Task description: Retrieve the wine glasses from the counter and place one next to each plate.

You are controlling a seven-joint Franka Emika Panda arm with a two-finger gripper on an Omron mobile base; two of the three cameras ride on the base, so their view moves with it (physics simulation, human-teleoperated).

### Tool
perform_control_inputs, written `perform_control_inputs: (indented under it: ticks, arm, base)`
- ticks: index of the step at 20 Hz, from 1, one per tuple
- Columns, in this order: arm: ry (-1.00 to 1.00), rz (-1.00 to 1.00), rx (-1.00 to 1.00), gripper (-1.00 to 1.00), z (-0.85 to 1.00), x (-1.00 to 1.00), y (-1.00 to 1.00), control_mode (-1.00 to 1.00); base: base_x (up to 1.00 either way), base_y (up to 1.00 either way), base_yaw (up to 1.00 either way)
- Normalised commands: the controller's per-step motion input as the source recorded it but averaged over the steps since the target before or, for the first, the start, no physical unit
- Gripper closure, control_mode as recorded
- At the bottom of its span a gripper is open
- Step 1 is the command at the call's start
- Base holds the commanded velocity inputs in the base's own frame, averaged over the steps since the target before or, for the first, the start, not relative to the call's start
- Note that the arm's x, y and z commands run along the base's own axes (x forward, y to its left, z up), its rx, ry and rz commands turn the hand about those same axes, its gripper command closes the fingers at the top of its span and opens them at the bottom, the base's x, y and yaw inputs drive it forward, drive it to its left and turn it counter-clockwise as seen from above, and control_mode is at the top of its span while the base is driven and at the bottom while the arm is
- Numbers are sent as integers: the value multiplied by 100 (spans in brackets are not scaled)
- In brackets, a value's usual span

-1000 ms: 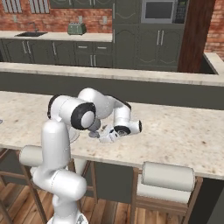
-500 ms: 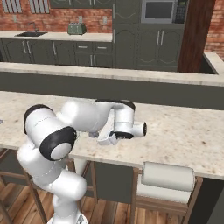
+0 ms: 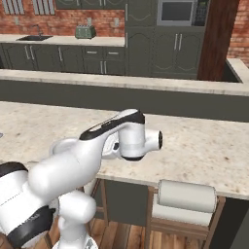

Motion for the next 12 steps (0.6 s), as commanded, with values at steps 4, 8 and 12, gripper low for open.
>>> perform_control_inputs:
  ticks: [4, 8, 12]
  arm:
    - [-16, 13, 0, -100, 100, -87, 9, -100]
    - [-20, 12, 0, -100, 100, -100, 8, -100]
    - [-40, 7, -2, -100, 100, -100, 11, -100]
  base:
    - [0, 0, 0]
    - [0, 0, 0]
    - [0, 0, 0]
